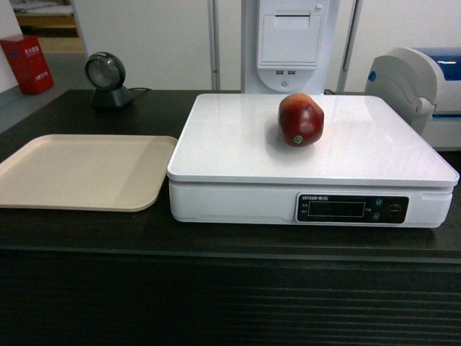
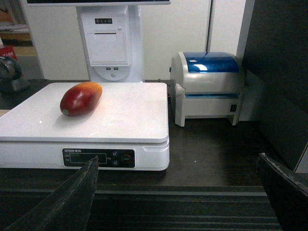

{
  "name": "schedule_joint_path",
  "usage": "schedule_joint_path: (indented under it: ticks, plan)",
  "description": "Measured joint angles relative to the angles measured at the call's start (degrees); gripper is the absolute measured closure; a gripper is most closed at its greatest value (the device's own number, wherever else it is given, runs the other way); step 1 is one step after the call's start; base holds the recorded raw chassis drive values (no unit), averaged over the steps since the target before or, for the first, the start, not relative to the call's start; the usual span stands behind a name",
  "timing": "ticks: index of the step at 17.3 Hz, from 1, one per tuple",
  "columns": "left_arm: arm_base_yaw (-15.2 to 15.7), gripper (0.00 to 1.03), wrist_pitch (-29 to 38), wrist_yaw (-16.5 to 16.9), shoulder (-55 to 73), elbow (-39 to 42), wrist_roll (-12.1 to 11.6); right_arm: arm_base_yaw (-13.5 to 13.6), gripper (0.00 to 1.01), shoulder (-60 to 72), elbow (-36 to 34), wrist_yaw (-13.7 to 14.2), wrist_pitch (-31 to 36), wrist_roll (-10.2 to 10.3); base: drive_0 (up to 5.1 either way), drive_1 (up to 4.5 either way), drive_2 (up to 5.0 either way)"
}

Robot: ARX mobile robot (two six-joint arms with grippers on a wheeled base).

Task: Place dark red mango on scale at checkout

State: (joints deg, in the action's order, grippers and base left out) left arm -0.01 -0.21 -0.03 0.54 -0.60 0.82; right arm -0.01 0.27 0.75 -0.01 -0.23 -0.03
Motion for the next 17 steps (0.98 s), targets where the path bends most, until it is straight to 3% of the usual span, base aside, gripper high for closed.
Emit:
schedule_joint_path:
  ticks: [4,7,17]
  plan:
    - [0.0,0.3,0.0,0.0,0.0,0.0,0.0,0.0,0.03,0.0,0.0,0.02,0.0,0.0,0.0,0.0,0.0]
    - [0.0,0.04,0.0,0.0,0.0,0.0,-0.02,0.0,0.03,0.0,0.0,0.02,0.0,0.0,0.0,0.0,0.0]
    - [0.0,0.05,0.0,0.0,0.0,0.0,-0.02,0.0,0.03,0.0,0.0,0.02,0.0,0.0,0.0,0.0,0.0]
